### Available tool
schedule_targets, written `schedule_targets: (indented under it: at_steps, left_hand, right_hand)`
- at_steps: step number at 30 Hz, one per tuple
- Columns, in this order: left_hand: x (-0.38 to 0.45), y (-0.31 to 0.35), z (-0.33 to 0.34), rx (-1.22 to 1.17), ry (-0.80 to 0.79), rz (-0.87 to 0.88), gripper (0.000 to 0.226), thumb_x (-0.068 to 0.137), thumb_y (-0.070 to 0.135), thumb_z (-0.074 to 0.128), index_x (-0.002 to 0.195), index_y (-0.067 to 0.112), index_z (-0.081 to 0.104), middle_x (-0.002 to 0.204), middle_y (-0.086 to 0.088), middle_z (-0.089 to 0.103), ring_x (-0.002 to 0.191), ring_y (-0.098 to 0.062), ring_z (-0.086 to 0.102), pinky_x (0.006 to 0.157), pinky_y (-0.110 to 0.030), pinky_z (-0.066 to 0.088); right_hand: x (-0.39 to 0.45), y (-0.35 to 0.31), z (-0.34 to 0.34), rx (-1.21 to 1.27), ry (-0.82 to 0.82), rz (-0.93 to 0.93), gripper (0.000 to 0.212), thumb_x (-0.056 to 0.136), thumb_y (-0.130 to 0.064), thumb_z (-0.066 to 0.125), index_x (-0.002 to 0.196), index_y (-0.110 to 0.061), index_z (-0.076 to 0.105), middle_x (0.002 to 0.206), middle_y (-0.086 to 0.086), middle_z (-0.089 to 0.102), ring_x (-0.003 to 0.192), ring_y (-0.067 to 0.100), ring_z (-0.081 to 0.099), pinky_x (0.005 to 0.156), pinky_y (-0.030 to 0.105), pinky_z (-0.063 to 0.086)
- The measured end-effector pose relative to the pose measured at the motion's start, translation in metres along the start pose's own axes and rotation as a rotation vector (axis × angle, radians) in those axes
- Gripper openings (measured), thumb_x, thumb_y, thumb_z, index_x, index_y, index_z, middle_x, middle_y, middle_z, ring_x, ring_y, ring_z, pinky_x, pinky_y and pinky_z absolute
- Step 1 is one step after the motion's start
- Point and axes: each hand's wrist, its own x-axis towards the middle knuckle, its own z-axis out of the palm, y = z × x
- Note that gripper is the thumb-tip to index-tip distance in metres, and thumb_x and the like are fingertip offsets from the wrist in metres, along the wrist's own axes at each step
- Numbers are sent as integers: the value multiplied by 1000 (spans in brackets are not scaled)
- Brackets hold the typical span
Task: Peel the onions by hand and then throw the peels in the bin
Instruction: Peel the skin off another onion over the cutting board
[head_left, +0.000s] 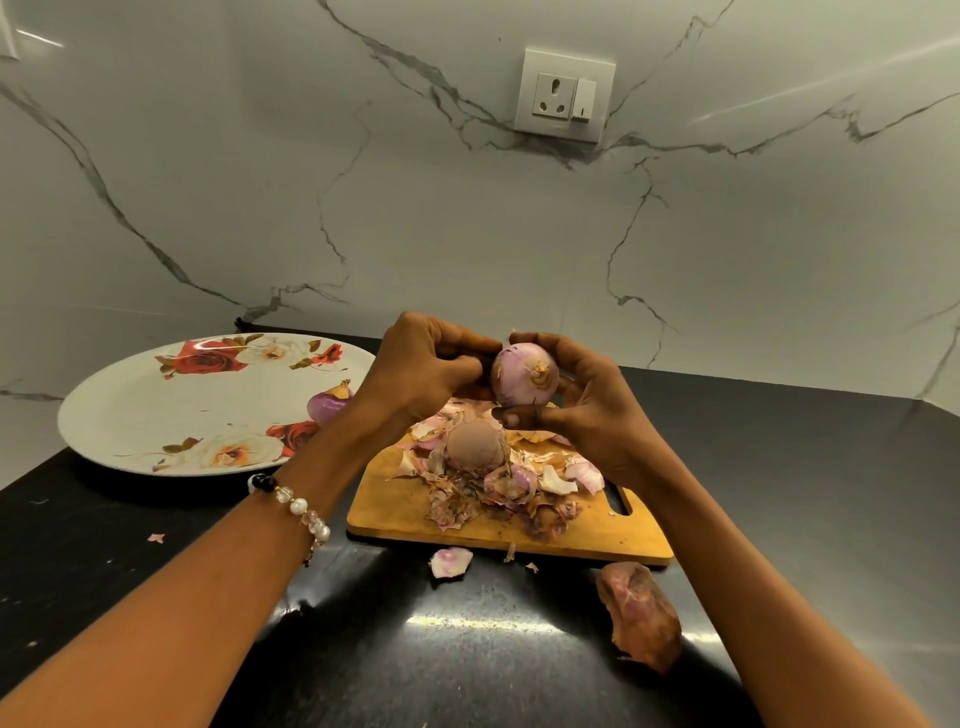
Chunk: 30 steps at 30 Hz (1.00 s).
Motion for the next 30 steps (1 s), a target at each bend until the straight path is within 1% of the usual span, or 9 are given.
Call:
schedule_targets:
  at_steps: [4,7,11,16,21,23,26,28,30]
  left_hand:
    - [0,6,-3,-127,-134,-66,26,86,4,64,112,1,67,99,-12,71,85,-21,72,74,-34,60]
    - [-1,6,-3,-50,-171,-37,34,80,6,71,114,3,67,103,-10,72,88,-20,71,77,-35,59]
    - [-1,3,-3,45,-124,-10,35,78,3,75,112,6,69,101,-8,73,87,-18,71,78,-39,59]
    - [-2,1,0,65,-67,-17,35,74,3,77,108,8,71,97,-6,73,85,-17,71,77,-39,60]
    - [-1,-5,4,39,46,-49,31,78,-7,69,104,9,73,95,-4,73,86,-15,70,78,-32,59]
    - [-1,-4,4,-10,40,-61,30,80,-8,68,104,8,72,94,-4,73,85,-16,70,76,-29,59]
    - [-1,-2,5,-115,42,-87,26,82,-9,64,104,4,71,92,-7,72,81,-17,71,71,-27,59]
    - [0,-2,6,-139,62,-86,24,84,-9,63,103,4,71,93,-7,71,80,-16,70,71,-26,59]
    - [0,-3,6,-110,105,-58,24,85,-7,62,102,6,72,95,-5,71,81,-14,70,72,-24,58]
  right_hand:
    - [-1,-2,-2,-22,17,-7,72,61,-4,83,127,-11,55,123,0,58,110,5,62,81,21,55]
    - [-1,-1,-3,-67,16,-5,71,63,-1,84,126,-13,55,122,-2,58,107,0,62,80,19,55]
    - [1,2,1,-117,6,-13,71,64,0,85,126,-13,55,122,-2,58,106,1,61,81,17,54]
    - [1,4,2,-121,12,-19,72,62,-2,86,126,-14,56,122,1,59,111,13,61,84,23,56]
    - [1,2,3,-77,4,-25,70,64,-1,85,125,-13,55,123,4,59,112,12,60,85,18,53]
    - [1,1,2,-38,6,-27,70,63,-4,85,126,-12,56,123,5,59,112,15,61,86,21,54]
    - [-1,0,-1,71,-4,-9,74,60,-8,83,129,-10,56,124,5,60,114,20,62,89,32,56]
    - [-1,1,-3,146,-26,13,74,61,-4,82,130,-10,56,127,5,59,117,25,61,89,40,57]
    - [-2,2,-5,187,-57,30,73,62,1,81,130,-11,56,130,6,58,119,27,59,89,41,56]
